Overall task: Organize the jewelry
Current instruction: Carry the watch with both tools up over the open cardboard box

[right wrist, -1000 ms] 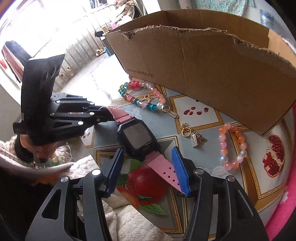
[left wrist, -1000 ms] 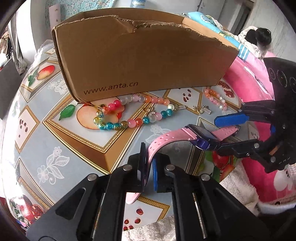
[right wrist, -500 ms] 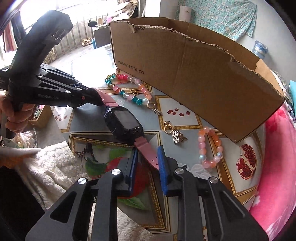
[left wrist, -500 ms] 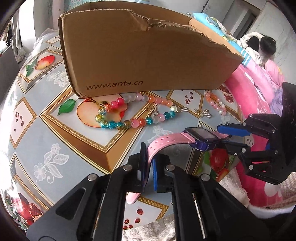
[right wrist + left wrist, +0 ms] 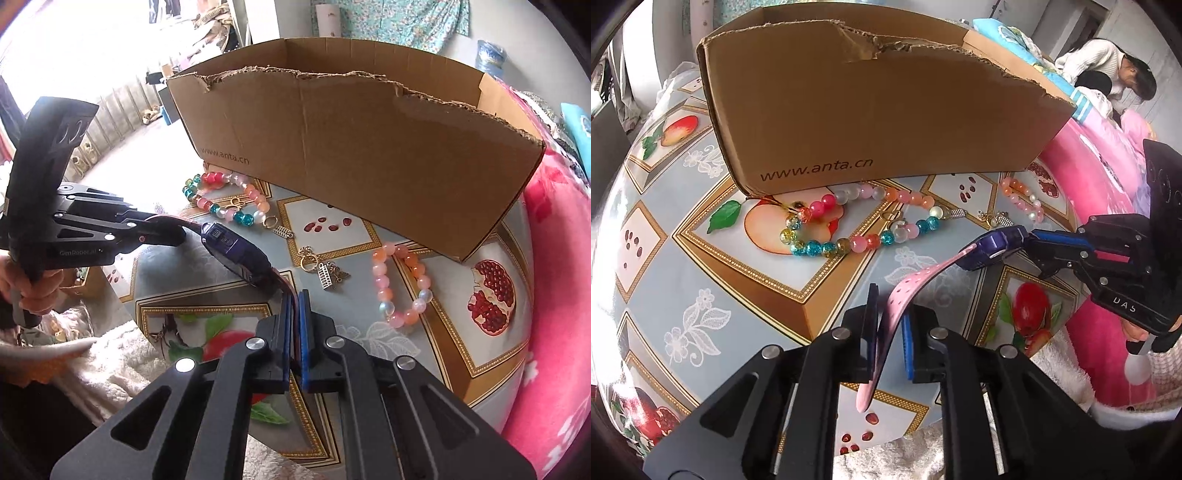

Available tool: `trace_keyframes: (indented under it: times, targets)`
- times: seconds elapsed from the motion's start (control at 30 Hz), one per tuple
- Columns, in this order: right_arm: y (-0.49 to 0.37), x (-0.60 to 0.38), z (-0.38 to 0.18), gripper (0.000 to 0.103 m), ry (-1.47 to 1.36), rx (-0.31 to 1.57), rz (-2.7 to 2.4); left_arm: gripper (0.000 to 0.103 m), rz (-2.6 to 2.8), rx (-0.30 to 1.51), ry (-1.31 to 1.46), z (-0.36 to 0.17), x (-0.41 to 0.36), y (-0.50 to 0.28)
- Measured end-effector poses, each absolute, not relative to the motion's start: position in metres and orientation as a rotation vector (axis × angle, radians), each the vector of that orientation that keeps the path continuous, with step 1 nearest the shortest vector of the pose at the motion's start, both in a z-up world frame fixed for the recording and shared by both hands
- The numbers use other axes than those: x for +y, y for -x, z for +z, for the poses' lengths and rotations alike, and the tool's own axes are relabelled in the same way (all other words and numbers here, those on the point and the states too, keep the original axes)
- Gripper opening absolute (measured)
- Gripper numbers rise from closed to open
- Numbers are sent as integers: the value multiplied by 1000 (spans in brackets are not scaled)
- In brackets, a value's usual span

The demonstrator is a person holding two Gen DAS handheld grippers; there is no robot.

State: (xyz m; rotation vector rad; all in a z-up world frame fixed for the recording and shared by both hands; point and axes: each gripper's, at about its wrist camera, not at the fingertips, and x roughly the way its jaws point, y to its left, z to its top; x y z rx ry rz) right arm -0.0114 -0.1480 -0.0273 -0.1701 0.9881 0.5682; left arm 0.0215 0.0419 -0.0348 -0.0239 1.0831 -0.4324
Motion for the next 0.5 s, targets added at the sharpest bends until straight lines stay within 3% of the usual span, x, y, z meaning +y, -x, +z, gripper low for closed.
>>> trace_keyframes:
  times: [0.27, 0.5]
  targets:
    - [9, -147, -29, 4, 155, 987, 561, 13, -399, 1064, -2, -34, 47, -19]
    - [9, -145, -29, 4, 155, 974, 550, 4, -387, 1019, -84, -31, 36, -10]
